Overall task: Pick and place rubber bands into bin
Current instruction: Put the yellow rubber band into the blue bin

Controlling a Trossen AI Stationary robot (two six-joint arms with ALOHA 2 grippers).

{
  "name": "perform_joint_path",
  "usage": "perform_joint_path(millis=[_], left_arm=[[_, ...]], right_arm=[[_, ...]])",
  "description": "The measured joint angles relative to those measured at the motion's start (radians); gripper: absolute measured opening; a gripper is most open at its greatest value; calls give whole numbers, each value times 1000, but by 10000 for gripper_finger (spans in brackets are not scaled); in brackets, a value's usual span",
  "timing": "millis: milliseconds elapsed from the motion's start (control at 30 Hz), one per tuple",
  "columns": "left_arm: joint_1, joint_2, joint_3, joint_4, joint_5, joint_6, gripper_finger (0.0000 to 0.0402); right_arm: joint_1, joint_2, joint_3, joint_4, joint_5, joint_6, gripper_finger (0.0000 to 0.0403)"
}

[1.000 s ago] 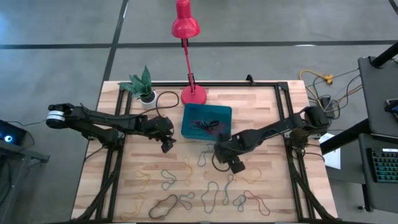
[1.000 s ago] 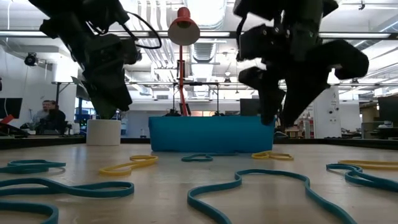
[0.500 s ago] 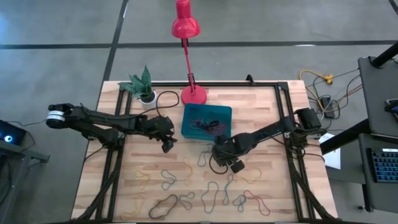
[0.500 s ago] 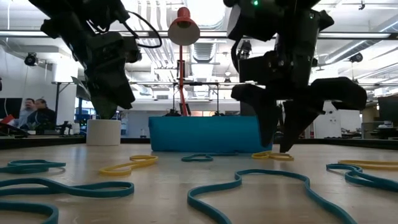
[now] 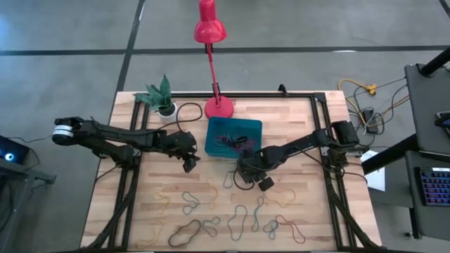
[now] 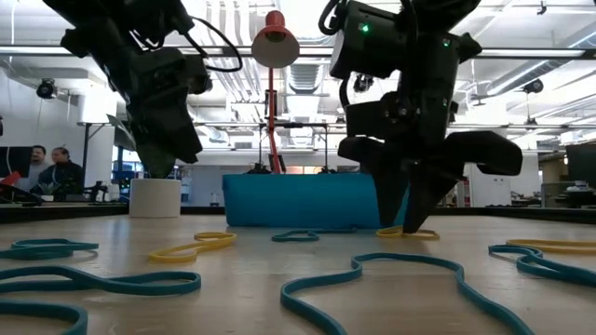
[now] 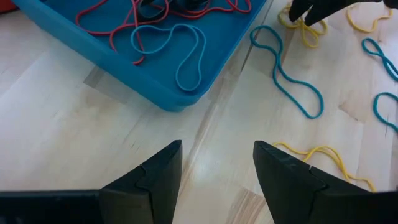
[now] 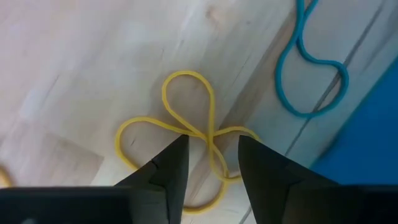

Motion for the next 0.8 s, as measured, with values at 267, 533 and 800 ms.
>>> perform_joint_path(millis=[267, 533, 800], left_arm=[[0, 0, 0, -1, 0, -20, 183], [0, 0, 0, -1, 0, -20, 183], [0, 0, 0, 1, 0, -18, 183]], right_arm=[[0, 18, 0, -25, -28, -15, 68], [0, 19, 10, -71, -64, 71, 10], [20, -97, 118, -131, -26, 228, 8]])
